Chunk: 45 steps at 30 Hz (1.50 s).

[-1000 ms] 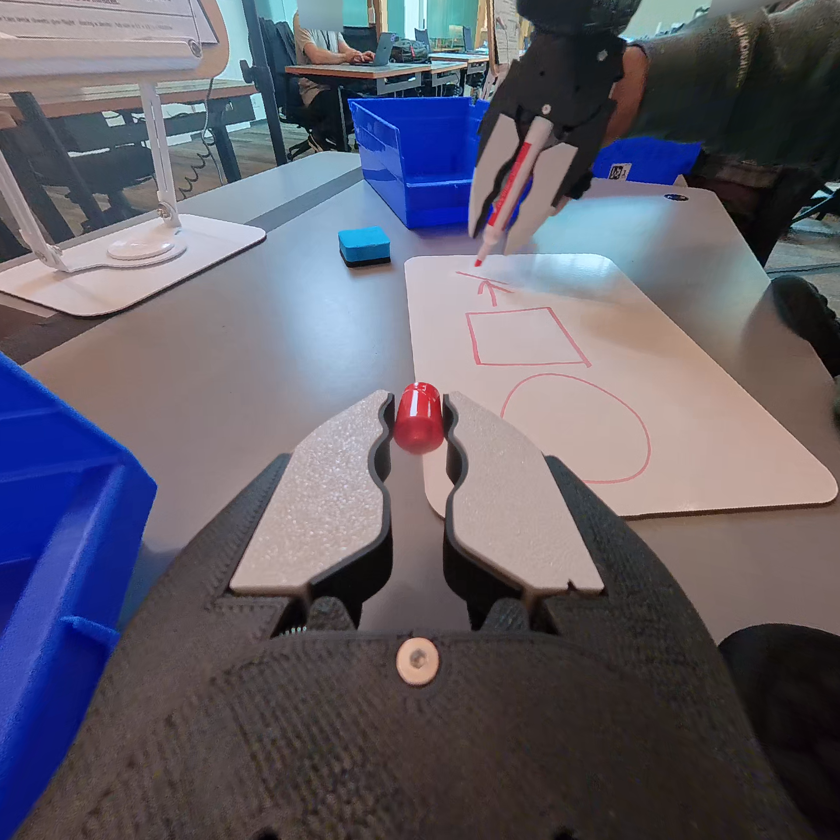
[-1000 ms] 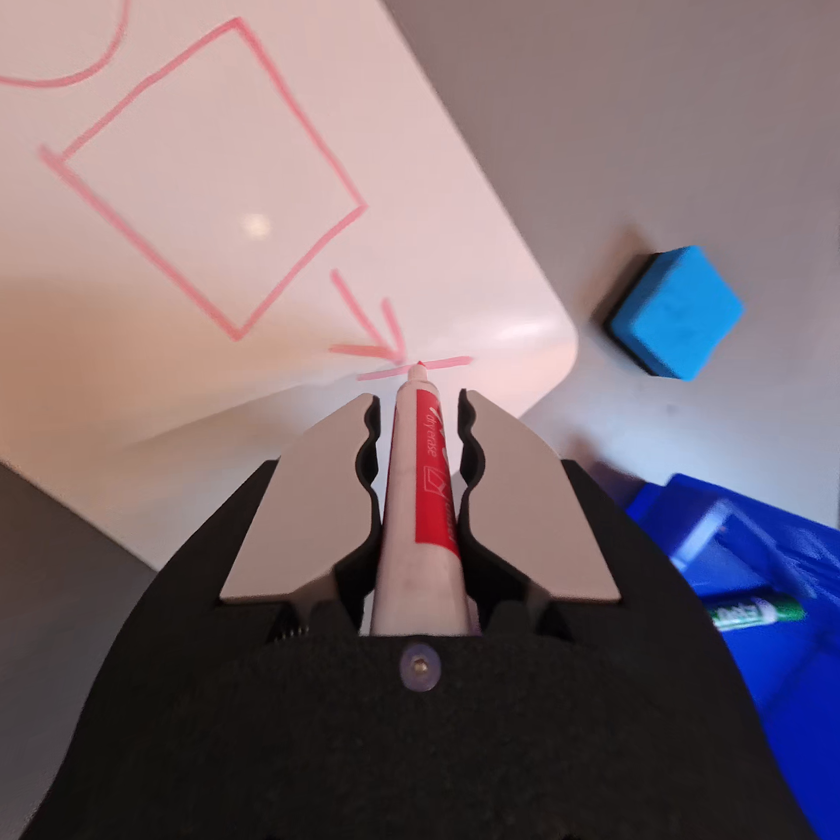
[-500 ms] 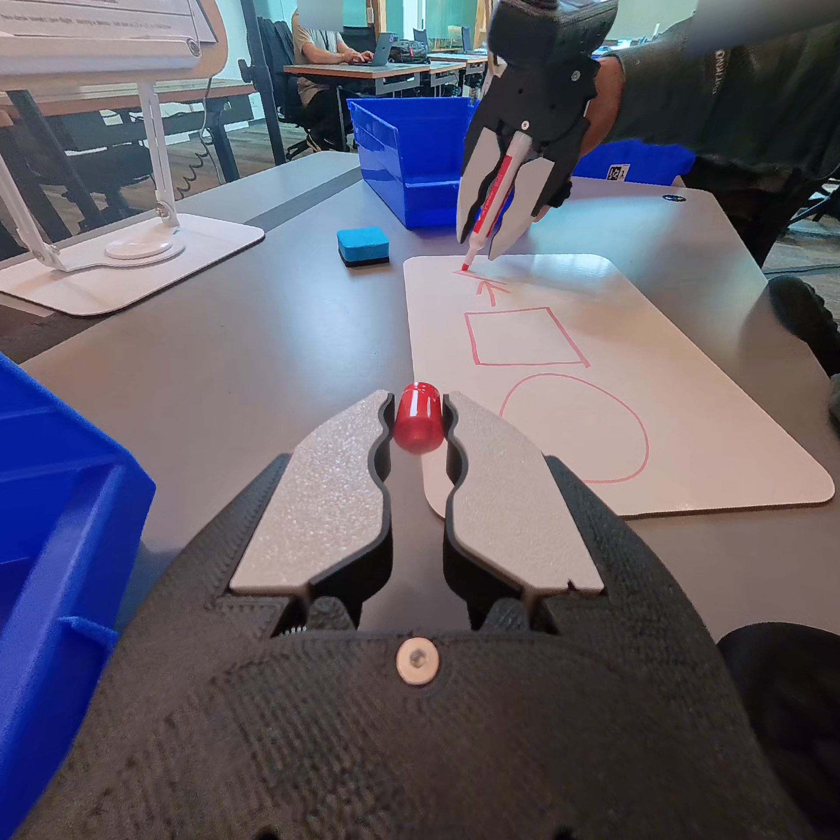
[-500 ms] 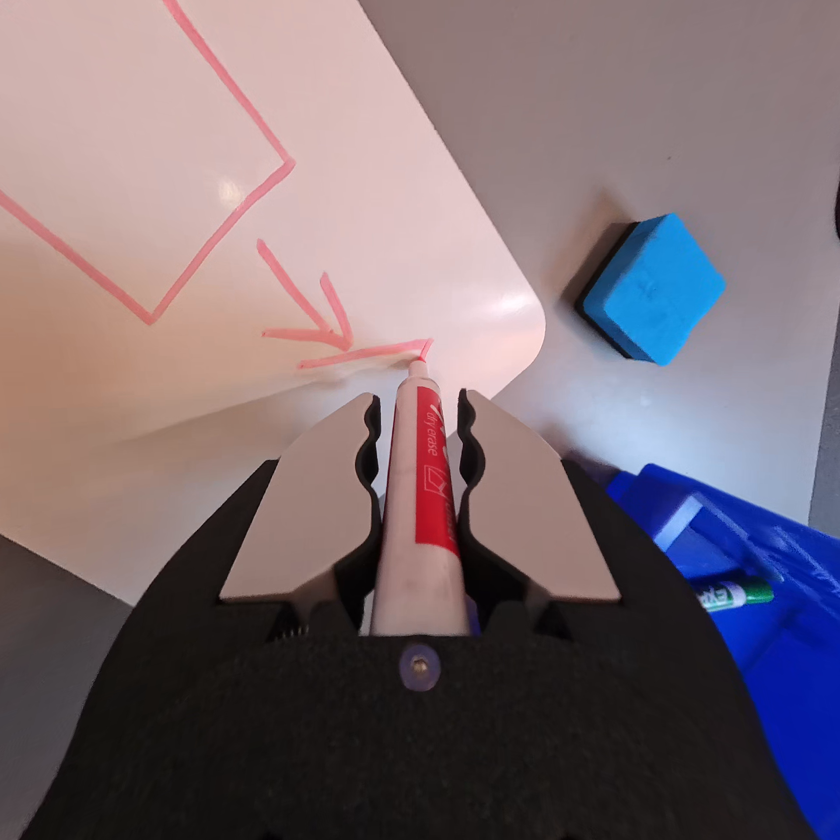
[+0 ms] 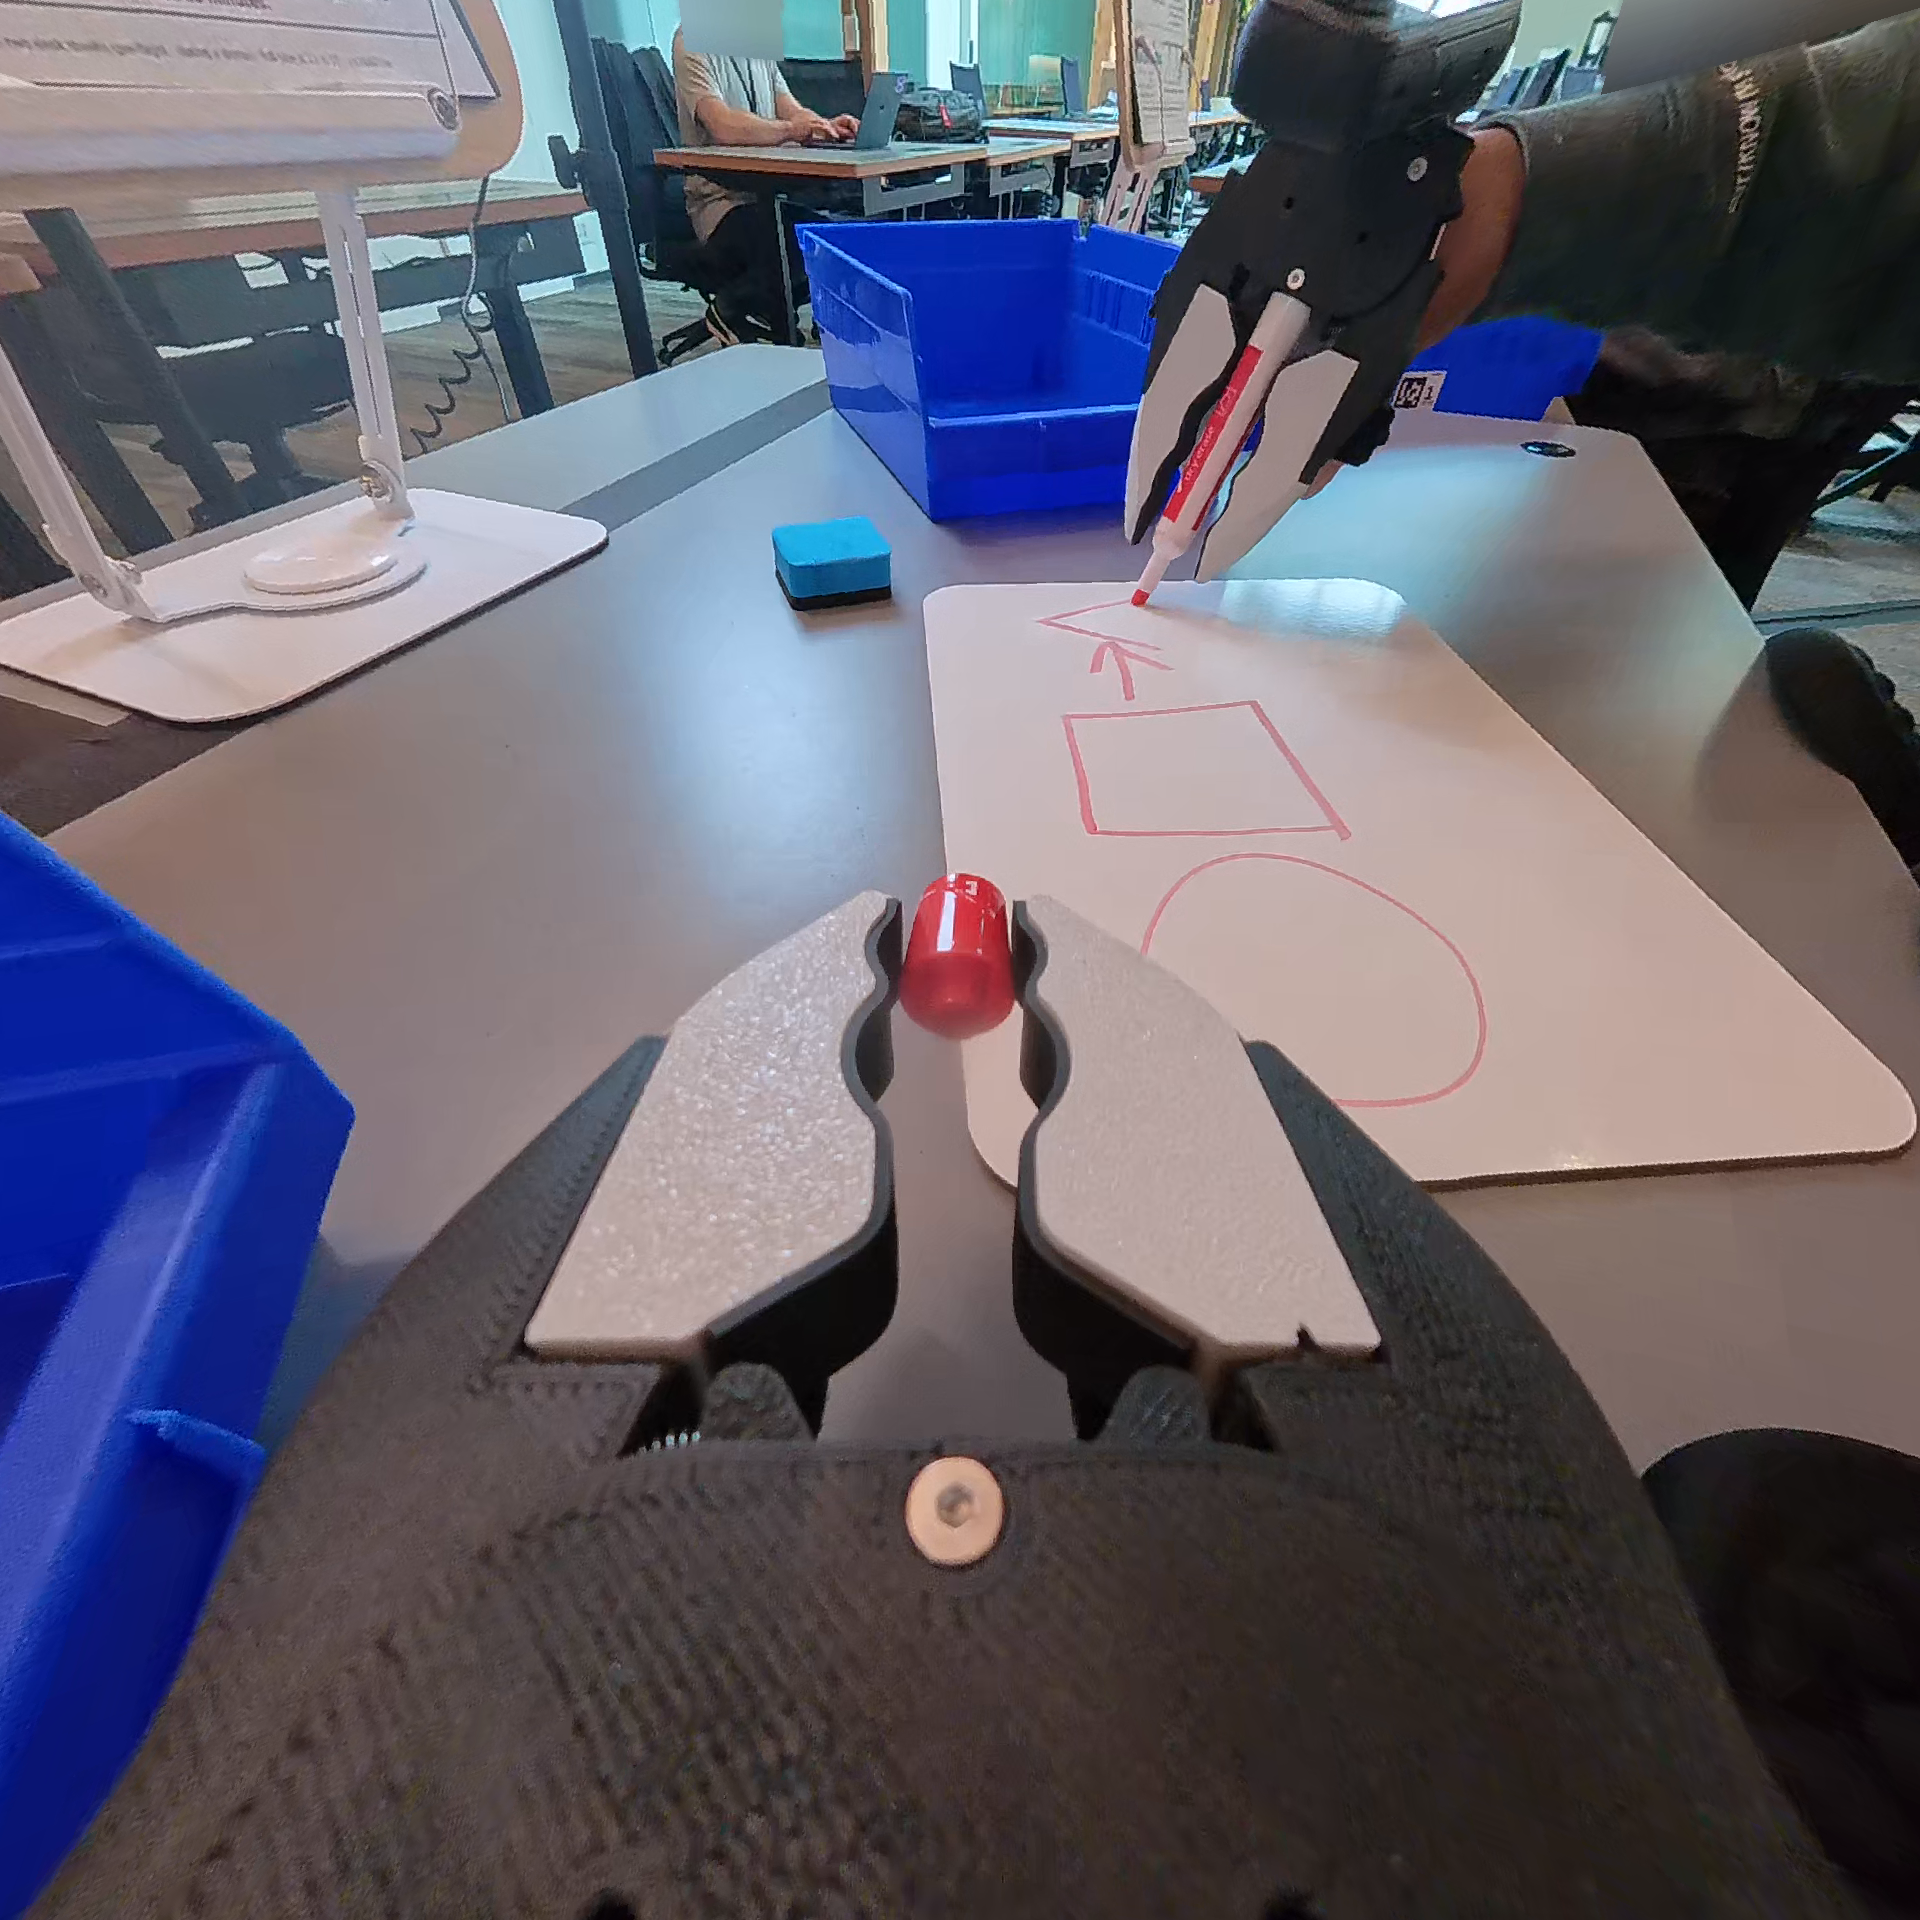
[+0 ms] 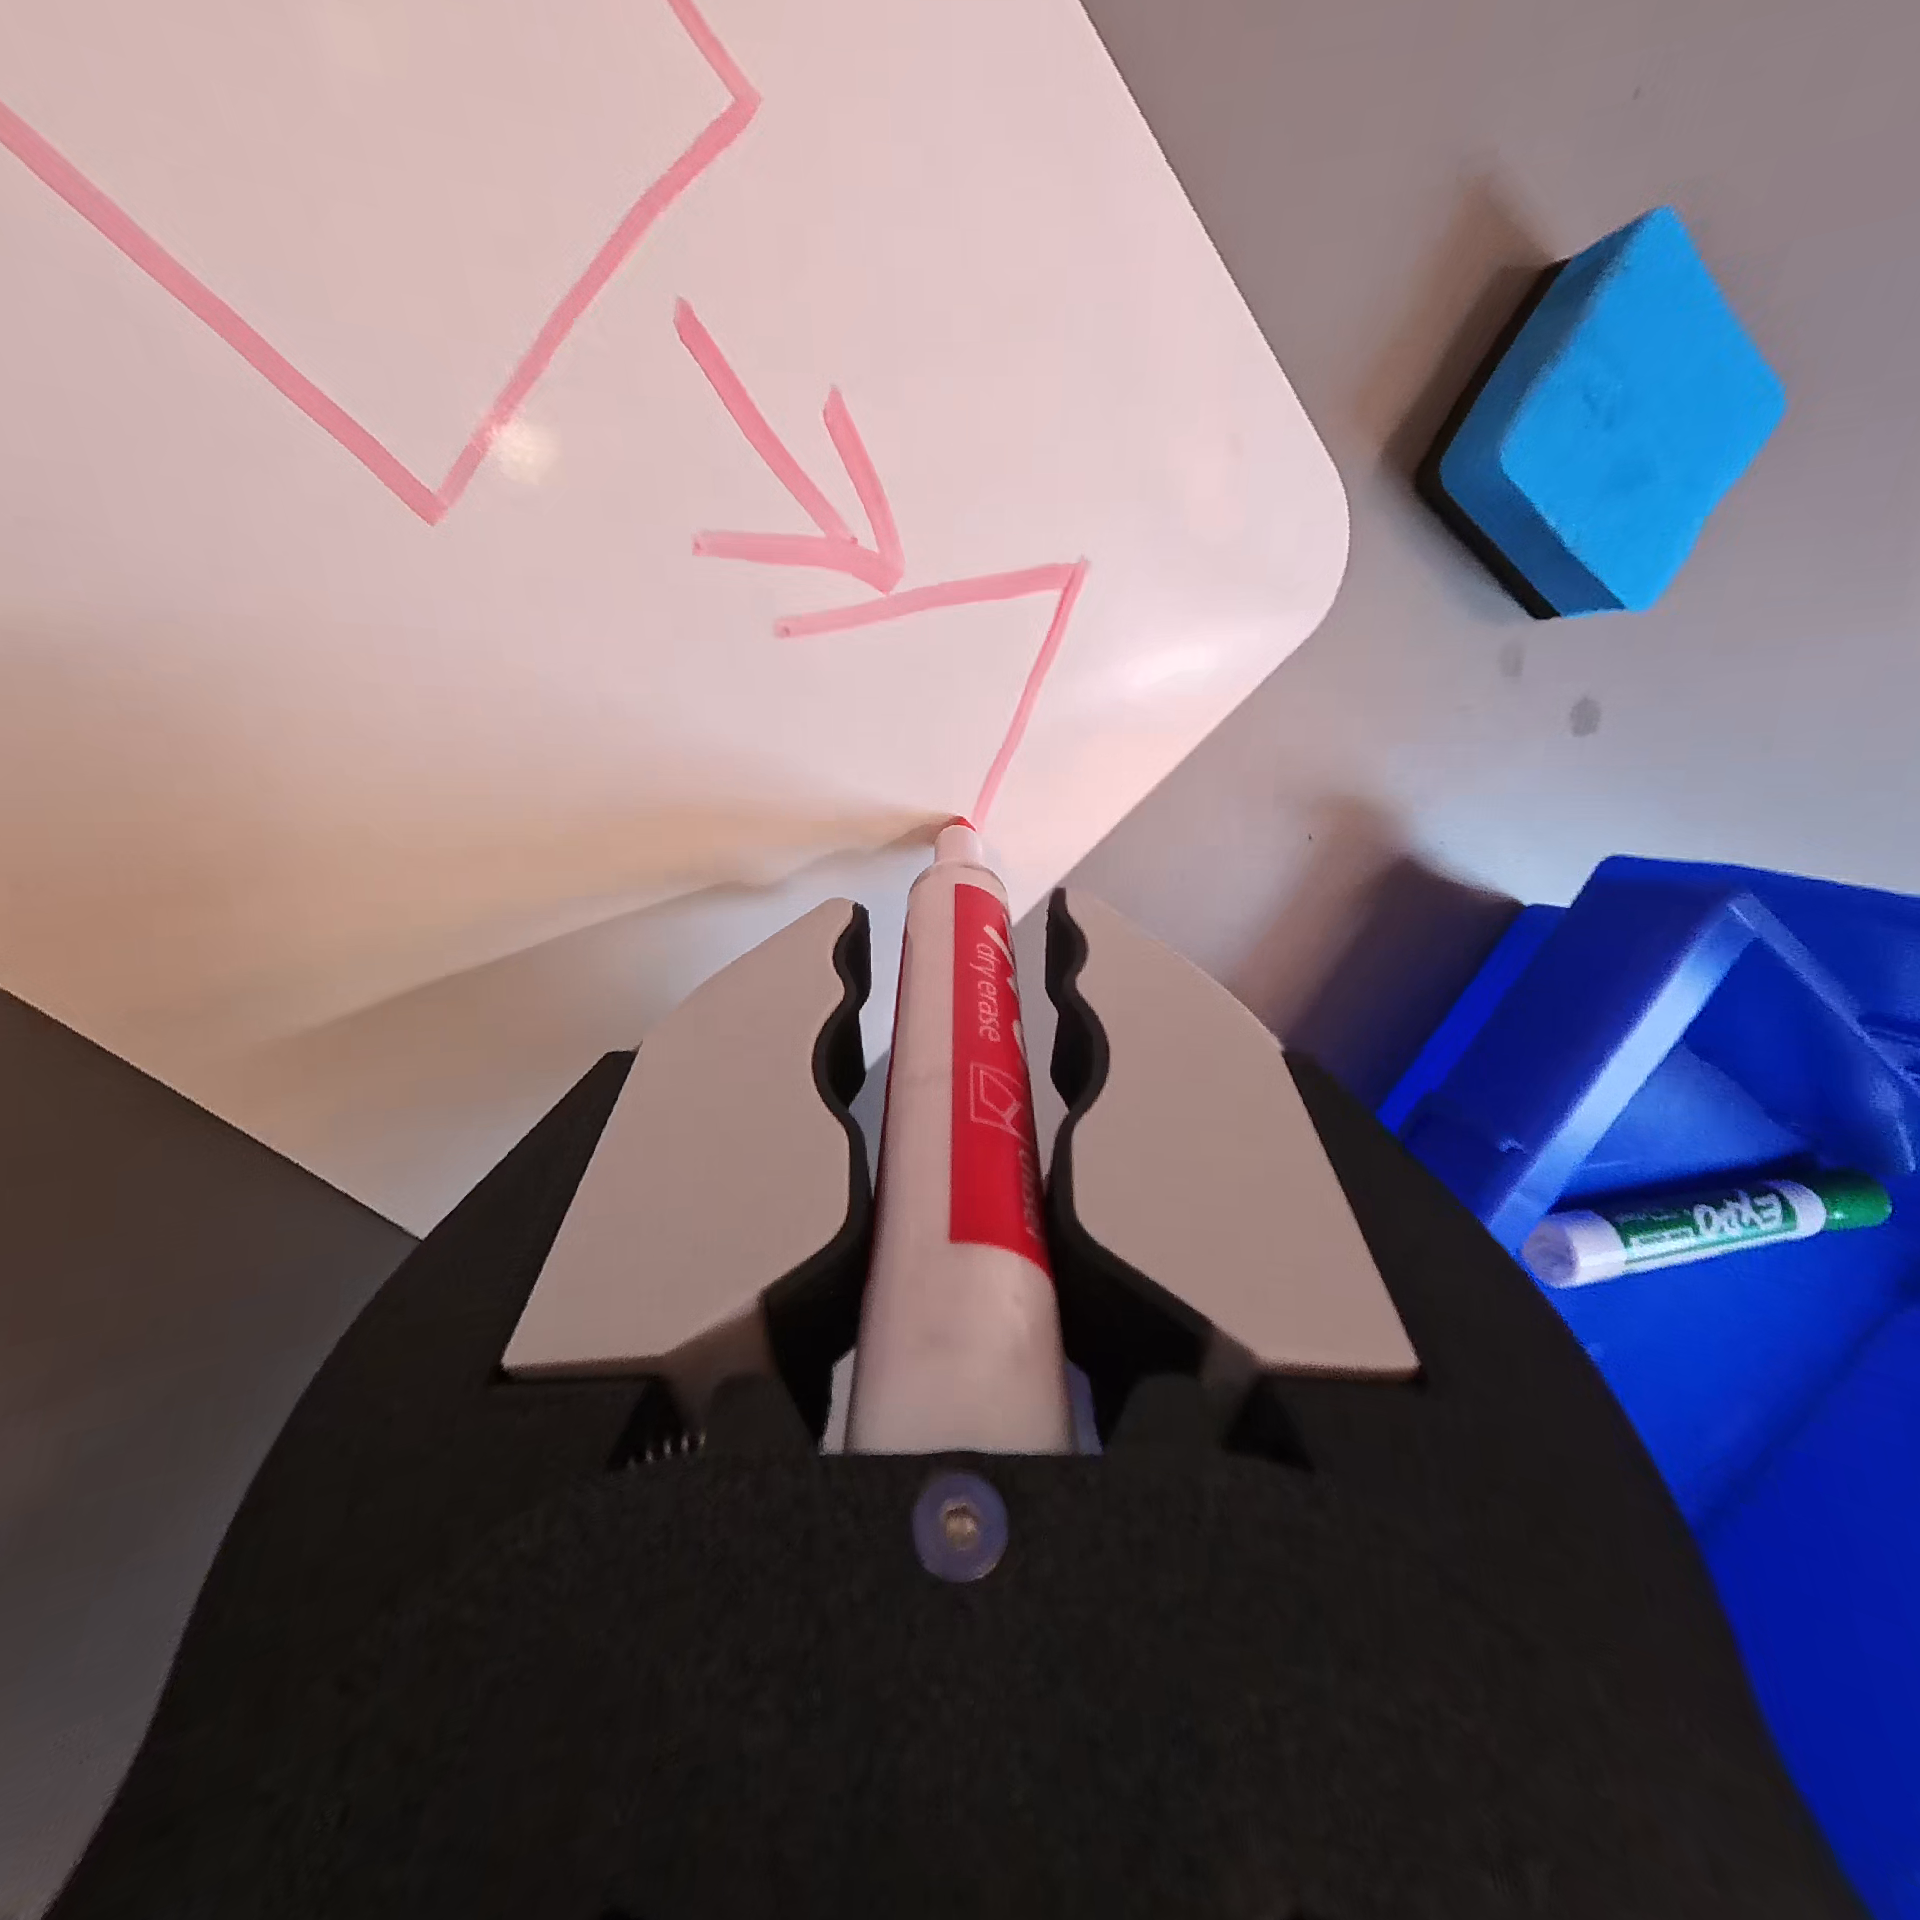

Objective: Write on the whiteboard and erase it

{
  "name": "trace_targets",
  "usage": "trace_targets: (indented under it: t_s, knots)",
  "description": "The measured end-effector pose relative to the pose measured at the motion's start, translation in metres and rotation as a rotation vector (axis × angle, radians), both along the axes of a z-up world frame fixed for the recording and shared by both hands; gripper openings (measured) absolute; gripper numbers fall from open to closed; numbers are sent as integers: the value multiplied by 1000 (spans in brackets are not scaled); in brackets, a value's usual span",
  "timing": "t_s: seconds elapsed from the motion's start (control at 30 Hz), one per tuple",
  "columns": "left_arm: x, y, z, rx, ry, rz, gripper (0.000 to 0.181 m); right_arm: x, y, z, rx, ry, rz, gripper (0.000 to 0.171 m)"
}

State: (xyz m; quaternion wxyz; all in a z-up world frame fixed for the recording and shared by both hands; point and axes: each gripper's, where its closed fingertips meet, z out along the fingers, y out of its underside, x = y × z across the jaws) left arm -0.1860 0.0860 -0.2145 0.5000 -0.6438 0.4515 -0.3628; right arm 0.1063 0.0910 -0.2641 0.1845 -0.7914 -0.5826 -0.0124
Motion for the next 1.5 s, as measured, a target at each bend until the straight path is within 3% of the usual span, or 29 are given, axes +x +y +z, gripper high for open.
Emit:
trace_targets:
  t_s: [0.27, 0.4, 0.53, 0.7, 0.93, 1.13, 1.5]
  knots:
    - [0, 0, 0, -4, -1, -3, 20, -47, -20, -1, -17, 73, 97, 34]
    - [0, -1, 0, -1, 0, -7, 20, -43, -14, 15, 24, 131, 61, 34]
    - [3, -5, 4, 8, -13, -25, 20, -43, -7, 63, 129, 372, 21, 34]
    - [23, -24, 21, 32, -85, -80, 20, -86, -37, 118, 193, 799, 124, 34]
    - [64, -61, 66, 202, -165, -174, 20, -160, -85, 132, 66, 1158, 287, 34]
    - [83, -75, 84, 262, -182, -226, 20, -183, -91, 135, 6, 1255, 322, 34]
    - [107, -94, 79, 281, -164, -316, 19, -199, -102, 127, -51, 1257, 351, 34]
